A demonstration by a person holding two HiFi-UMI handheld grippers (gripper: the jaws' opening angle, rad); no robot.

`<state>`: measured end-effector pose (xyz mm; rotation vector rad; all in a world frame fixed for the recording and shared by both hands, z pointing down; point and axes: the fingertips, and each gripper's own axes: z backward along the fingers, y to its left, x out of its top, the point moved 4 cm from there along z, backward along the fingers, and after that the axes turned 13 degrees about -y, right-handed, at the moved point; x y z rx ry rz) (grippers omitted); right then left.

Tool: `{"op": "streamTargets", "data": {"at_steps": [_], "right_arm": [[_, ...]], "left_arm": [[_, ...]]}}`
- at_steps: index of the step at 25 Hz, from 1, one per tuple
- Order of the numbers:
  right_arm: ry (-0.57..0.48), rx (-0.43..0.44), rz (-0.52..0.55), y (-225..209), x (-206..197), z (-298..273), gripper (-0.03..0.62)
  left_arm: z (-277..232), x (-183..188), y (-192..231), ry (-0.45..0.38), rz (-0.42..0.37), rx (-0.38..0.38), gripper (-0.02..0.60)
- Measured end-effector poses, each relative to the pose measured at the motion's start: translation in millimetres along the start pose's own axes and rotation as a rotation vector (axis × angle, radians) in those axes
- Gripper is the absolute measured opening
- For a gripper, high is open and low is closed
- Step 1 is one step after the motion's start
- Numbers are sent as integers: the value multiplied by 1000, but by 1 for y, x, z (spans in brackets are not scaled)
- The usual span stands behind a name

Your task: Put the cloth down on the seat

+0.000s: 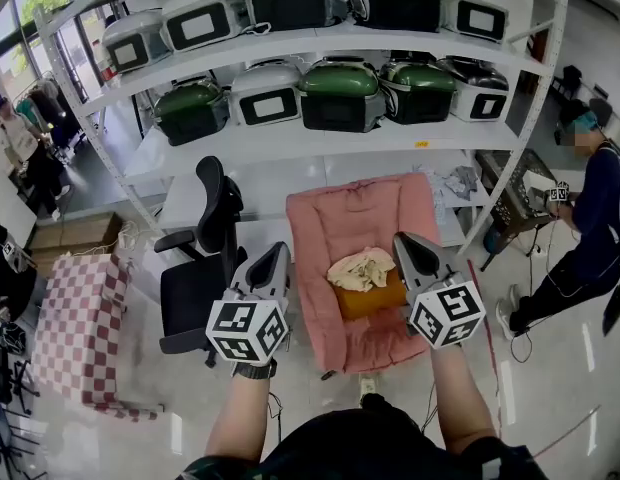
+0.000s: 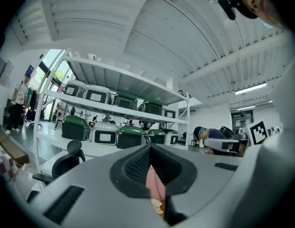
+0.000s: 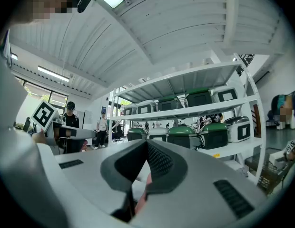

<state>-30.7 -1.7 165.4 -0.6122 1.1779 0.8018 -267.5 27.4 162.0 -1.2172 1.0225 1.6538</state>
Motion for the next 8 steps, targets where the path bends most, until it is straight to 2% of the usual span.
{"op": "streamTargets", "data": {"at_steps": [8], "right_arm": [[2, -1, 2, 4, 0, 3, 5]], "left_arm": [[5, -1, 2, 3, -3, 7, 6]]}}
